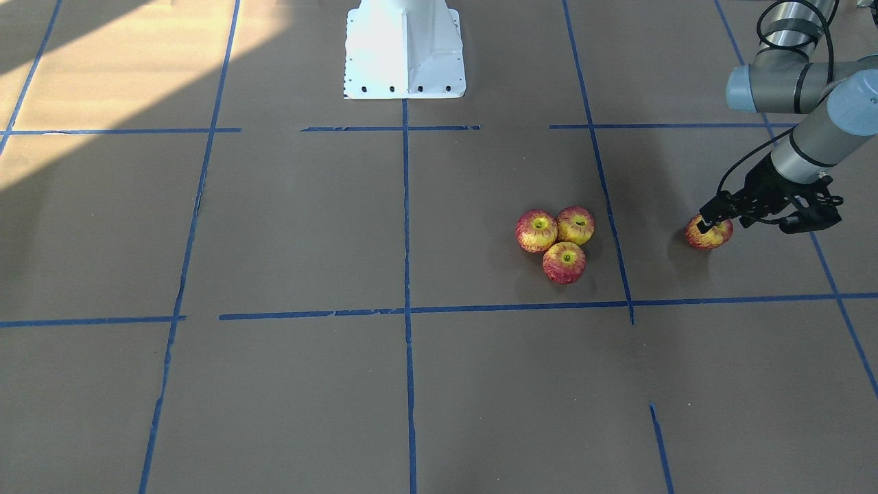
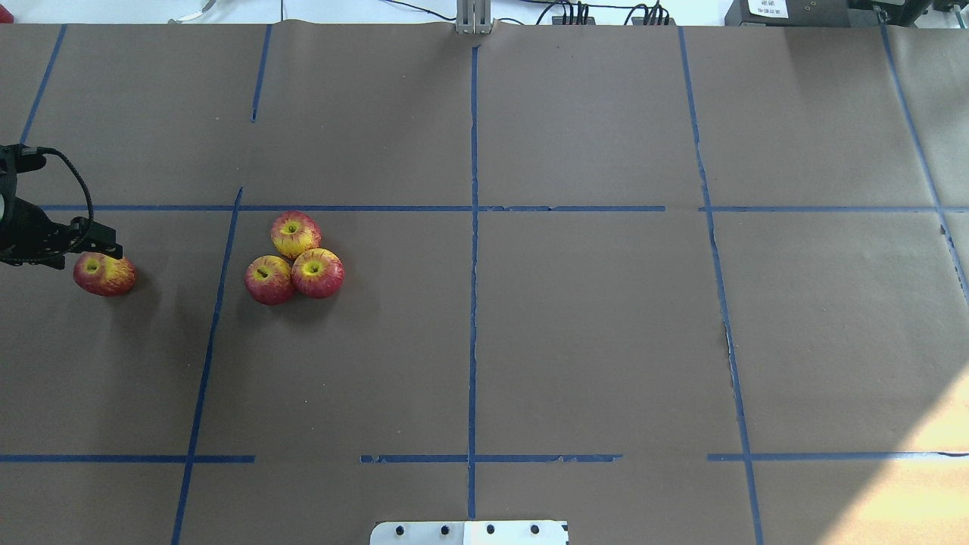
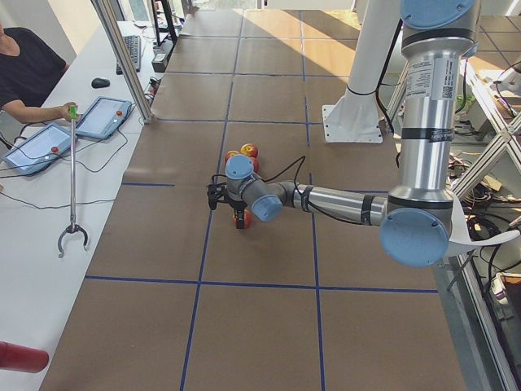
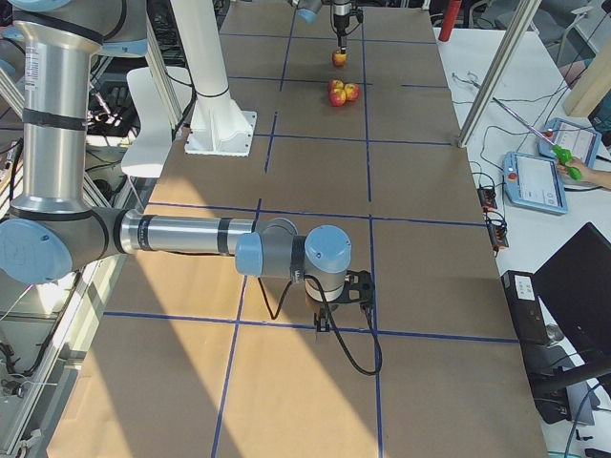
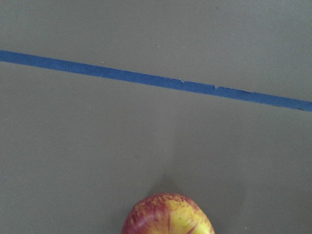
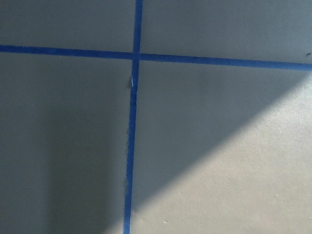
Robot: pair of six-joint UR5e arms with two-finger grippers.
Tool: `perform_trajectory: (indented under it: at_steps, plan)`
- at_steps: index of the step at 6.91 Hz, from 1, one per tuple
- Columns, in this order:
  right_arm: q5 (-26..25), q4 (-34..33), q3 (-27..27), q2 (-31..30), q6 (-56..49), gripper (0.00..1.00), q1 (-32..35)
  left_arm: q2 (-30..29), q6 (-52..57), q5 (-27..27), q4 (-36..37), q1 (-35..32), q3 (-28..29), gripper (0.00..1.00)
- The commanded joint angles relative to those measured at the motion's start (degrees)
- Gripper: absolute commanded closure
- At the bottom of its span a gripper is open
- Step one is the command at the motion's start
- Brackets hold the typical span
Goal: Stack apples
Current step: 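Move the left gripper down over the lone red-yellow apple, then close the left gripper on the lone apple and lift it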
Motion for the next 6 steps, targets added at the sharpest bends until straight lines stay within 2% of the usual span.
perform_trajectory:
  at_steps: [1, 6]
  plan:
    - [0.00, 0.00, 0.00, 0.00, 0.00, 0.00, 0.00, -0.39, 0.04, 0.09, -0.02, 1.23, 1.36, 0.00]
    - [0.00, 0.00, 0.00, 0.00, 0.00, 0.00, 0.00, -1.53, 0.04, 0.09, -0.02, 2.82, 3.73, 0.01]
